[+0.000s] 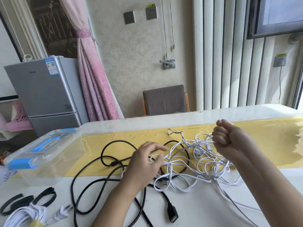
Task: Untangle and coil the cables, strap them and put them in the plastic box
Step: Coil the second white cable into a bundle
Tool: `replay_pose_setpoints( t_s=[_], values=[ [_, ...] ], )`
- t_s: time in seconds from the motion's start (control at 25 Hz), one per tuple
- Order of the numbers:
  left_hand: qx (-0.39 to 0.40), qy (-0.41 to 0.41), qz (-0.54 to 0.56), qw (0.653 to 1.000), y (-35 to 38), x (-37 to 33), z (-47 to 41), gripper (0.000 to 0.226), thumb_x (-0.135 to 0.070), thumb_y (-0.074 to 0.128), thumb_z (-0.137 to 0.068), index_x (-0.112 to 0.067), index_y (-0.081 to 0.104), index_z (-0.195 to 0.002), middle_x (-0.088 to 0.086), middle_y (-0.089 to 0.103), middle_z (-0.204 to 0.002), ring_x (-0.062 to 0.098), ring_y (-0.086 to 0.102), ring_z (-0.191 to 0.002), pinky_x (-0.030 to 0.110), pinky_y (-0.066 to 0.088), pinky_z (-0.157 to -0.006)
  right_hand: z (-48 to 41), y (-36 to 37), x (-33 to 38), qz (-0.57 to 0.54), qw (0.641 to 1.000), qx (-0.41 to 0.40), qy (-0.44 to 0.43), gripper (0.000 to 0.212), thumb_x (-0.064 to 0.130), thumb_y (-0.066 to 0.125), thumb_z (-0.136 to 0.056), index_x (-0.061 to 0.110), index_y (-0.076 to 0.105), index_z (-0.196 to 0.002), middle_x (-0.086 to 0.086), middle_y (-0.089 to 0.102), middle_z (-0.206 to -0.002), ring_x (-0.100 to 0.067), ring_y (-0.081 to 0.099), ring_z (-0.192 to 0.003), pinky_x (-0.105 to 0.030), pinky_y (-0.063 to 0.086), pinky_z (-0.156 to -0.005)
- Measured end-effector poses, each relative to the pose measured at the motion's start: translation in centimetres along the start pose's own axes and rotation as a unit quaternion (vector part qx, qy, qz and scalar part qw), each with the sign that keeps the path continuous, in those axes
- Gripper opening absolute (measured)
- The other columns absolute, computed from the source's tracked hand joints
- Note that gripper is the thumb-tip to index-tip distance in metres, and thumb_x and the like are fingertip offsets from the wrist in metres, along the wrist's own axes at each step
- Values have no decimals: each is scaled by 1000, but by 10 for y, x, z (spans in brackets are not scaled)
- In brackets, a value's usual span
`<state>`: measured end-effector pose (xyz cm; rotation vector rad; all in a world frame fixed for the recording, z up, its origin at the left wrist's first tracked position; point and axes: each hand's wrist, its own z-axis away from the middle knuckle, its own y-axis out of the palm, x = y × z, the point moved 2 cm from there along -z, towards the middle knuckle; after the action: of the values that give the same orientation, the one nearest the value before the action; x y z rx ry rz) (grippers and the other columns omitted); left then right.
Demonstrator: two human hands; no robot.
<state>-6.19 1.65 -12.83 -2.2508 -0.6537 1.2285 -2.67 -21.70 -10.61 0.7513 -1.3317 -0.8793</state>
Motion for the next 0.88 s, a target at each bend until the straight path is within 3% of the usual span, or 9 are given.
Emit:
replay_pose_setpoints(
  t_s=[0.16,0.32,0.4,0.48,0.56,0.6,0.68,0.76,0.88],
  values=[
    [170,-37,-44,984,31,10,5,18,-39,66,-83,-33,65,-100,-19,67,-101,-9,58,-96,19,46,-89,8,11,-2,45,998,40,-20,30,16,32,-102,12,44,-74,8,20,-41,-3,20,-29,-14,15,-28],
    [17,-33,17,999,10,15,-1,16,-29,61,-92,-28,64,-76,-10,70,-78,-1,64,-79,20,48,-73,7,4,24,167,972,-20,-164,23,12,38,-100,10,51,-80,7,25,-44,-5,22,-34,-16,22,-32],
    [-47,-27,81,995,2,9,-2,17,-26,62,-91,-26,65,-75,-10,71,-76,3,66,-77,20,49,-71,5,-5,21,419,877,-80,-223,24,12,44,-98,5,62,-84,1,41,-50,-12,37,-41,-23,35,-43],
    [-51,-26,103,993,3,5,-1,16,-23,65,-89,-27,67,-73,-10,71,-75,6,66,-76,27,52,-75,1,-15,6,670,694,-121,-234,23,16,50,-95,5,69,-90,-10,61,-69,-28,56,-63,-33,38,-60],
    [-32,-23,105,994,8,4,1,16,-22,68,-87,-28,66,-73,-8,71,-74,9,67,-75,34,55,-76,1,-19,-14,805,524,-144,-240,23,20,56,-92,4,64,-105,-17,60,-101,-35,53,-94,-35,34,-75],
    [-28,-19,101,994,11,4,1,14,-24,69,-86,-30,66,-73,-7,70,-74,10,67,-73,36,56,-74,3,-16,-23,817,493,-137,-268,28,22,59,-90,5,59,-111,-17,54,-111,-36,48,-101,-36,32,-81],
    [-30,-9,95,995,14,1,1,12,-25,70,-85,-30,65,-76,-4,68,-73,11,65,-69,35,56,-71,13,-1,-35,786,528,-40,-319,28,27,62,-89,12,57,-111,-7,54,-109,-26,50,-98,-32,34,-82],
    [-42,0,95,995,15,-1,2,10,-26,70,-85,-28,64,-77,-4,67,-72,9,63,-66,32,55,-68,23,14,-51,754,585,142,-263,19,37,60,-90,22,61,-102,8,62,-93,-7,58,-79,-22,40,-69],
    [-32,6,81,996,16,0,1,12,-31,69,-84,-26,61,-78,-10,64,-70,6,62,-64,29,54,-66,28,15,-66,779,514,267,-240,23,46,59,-88,27,67,-97,12,57,-87,2,53,-70,-14,35,-62]
  ],
)
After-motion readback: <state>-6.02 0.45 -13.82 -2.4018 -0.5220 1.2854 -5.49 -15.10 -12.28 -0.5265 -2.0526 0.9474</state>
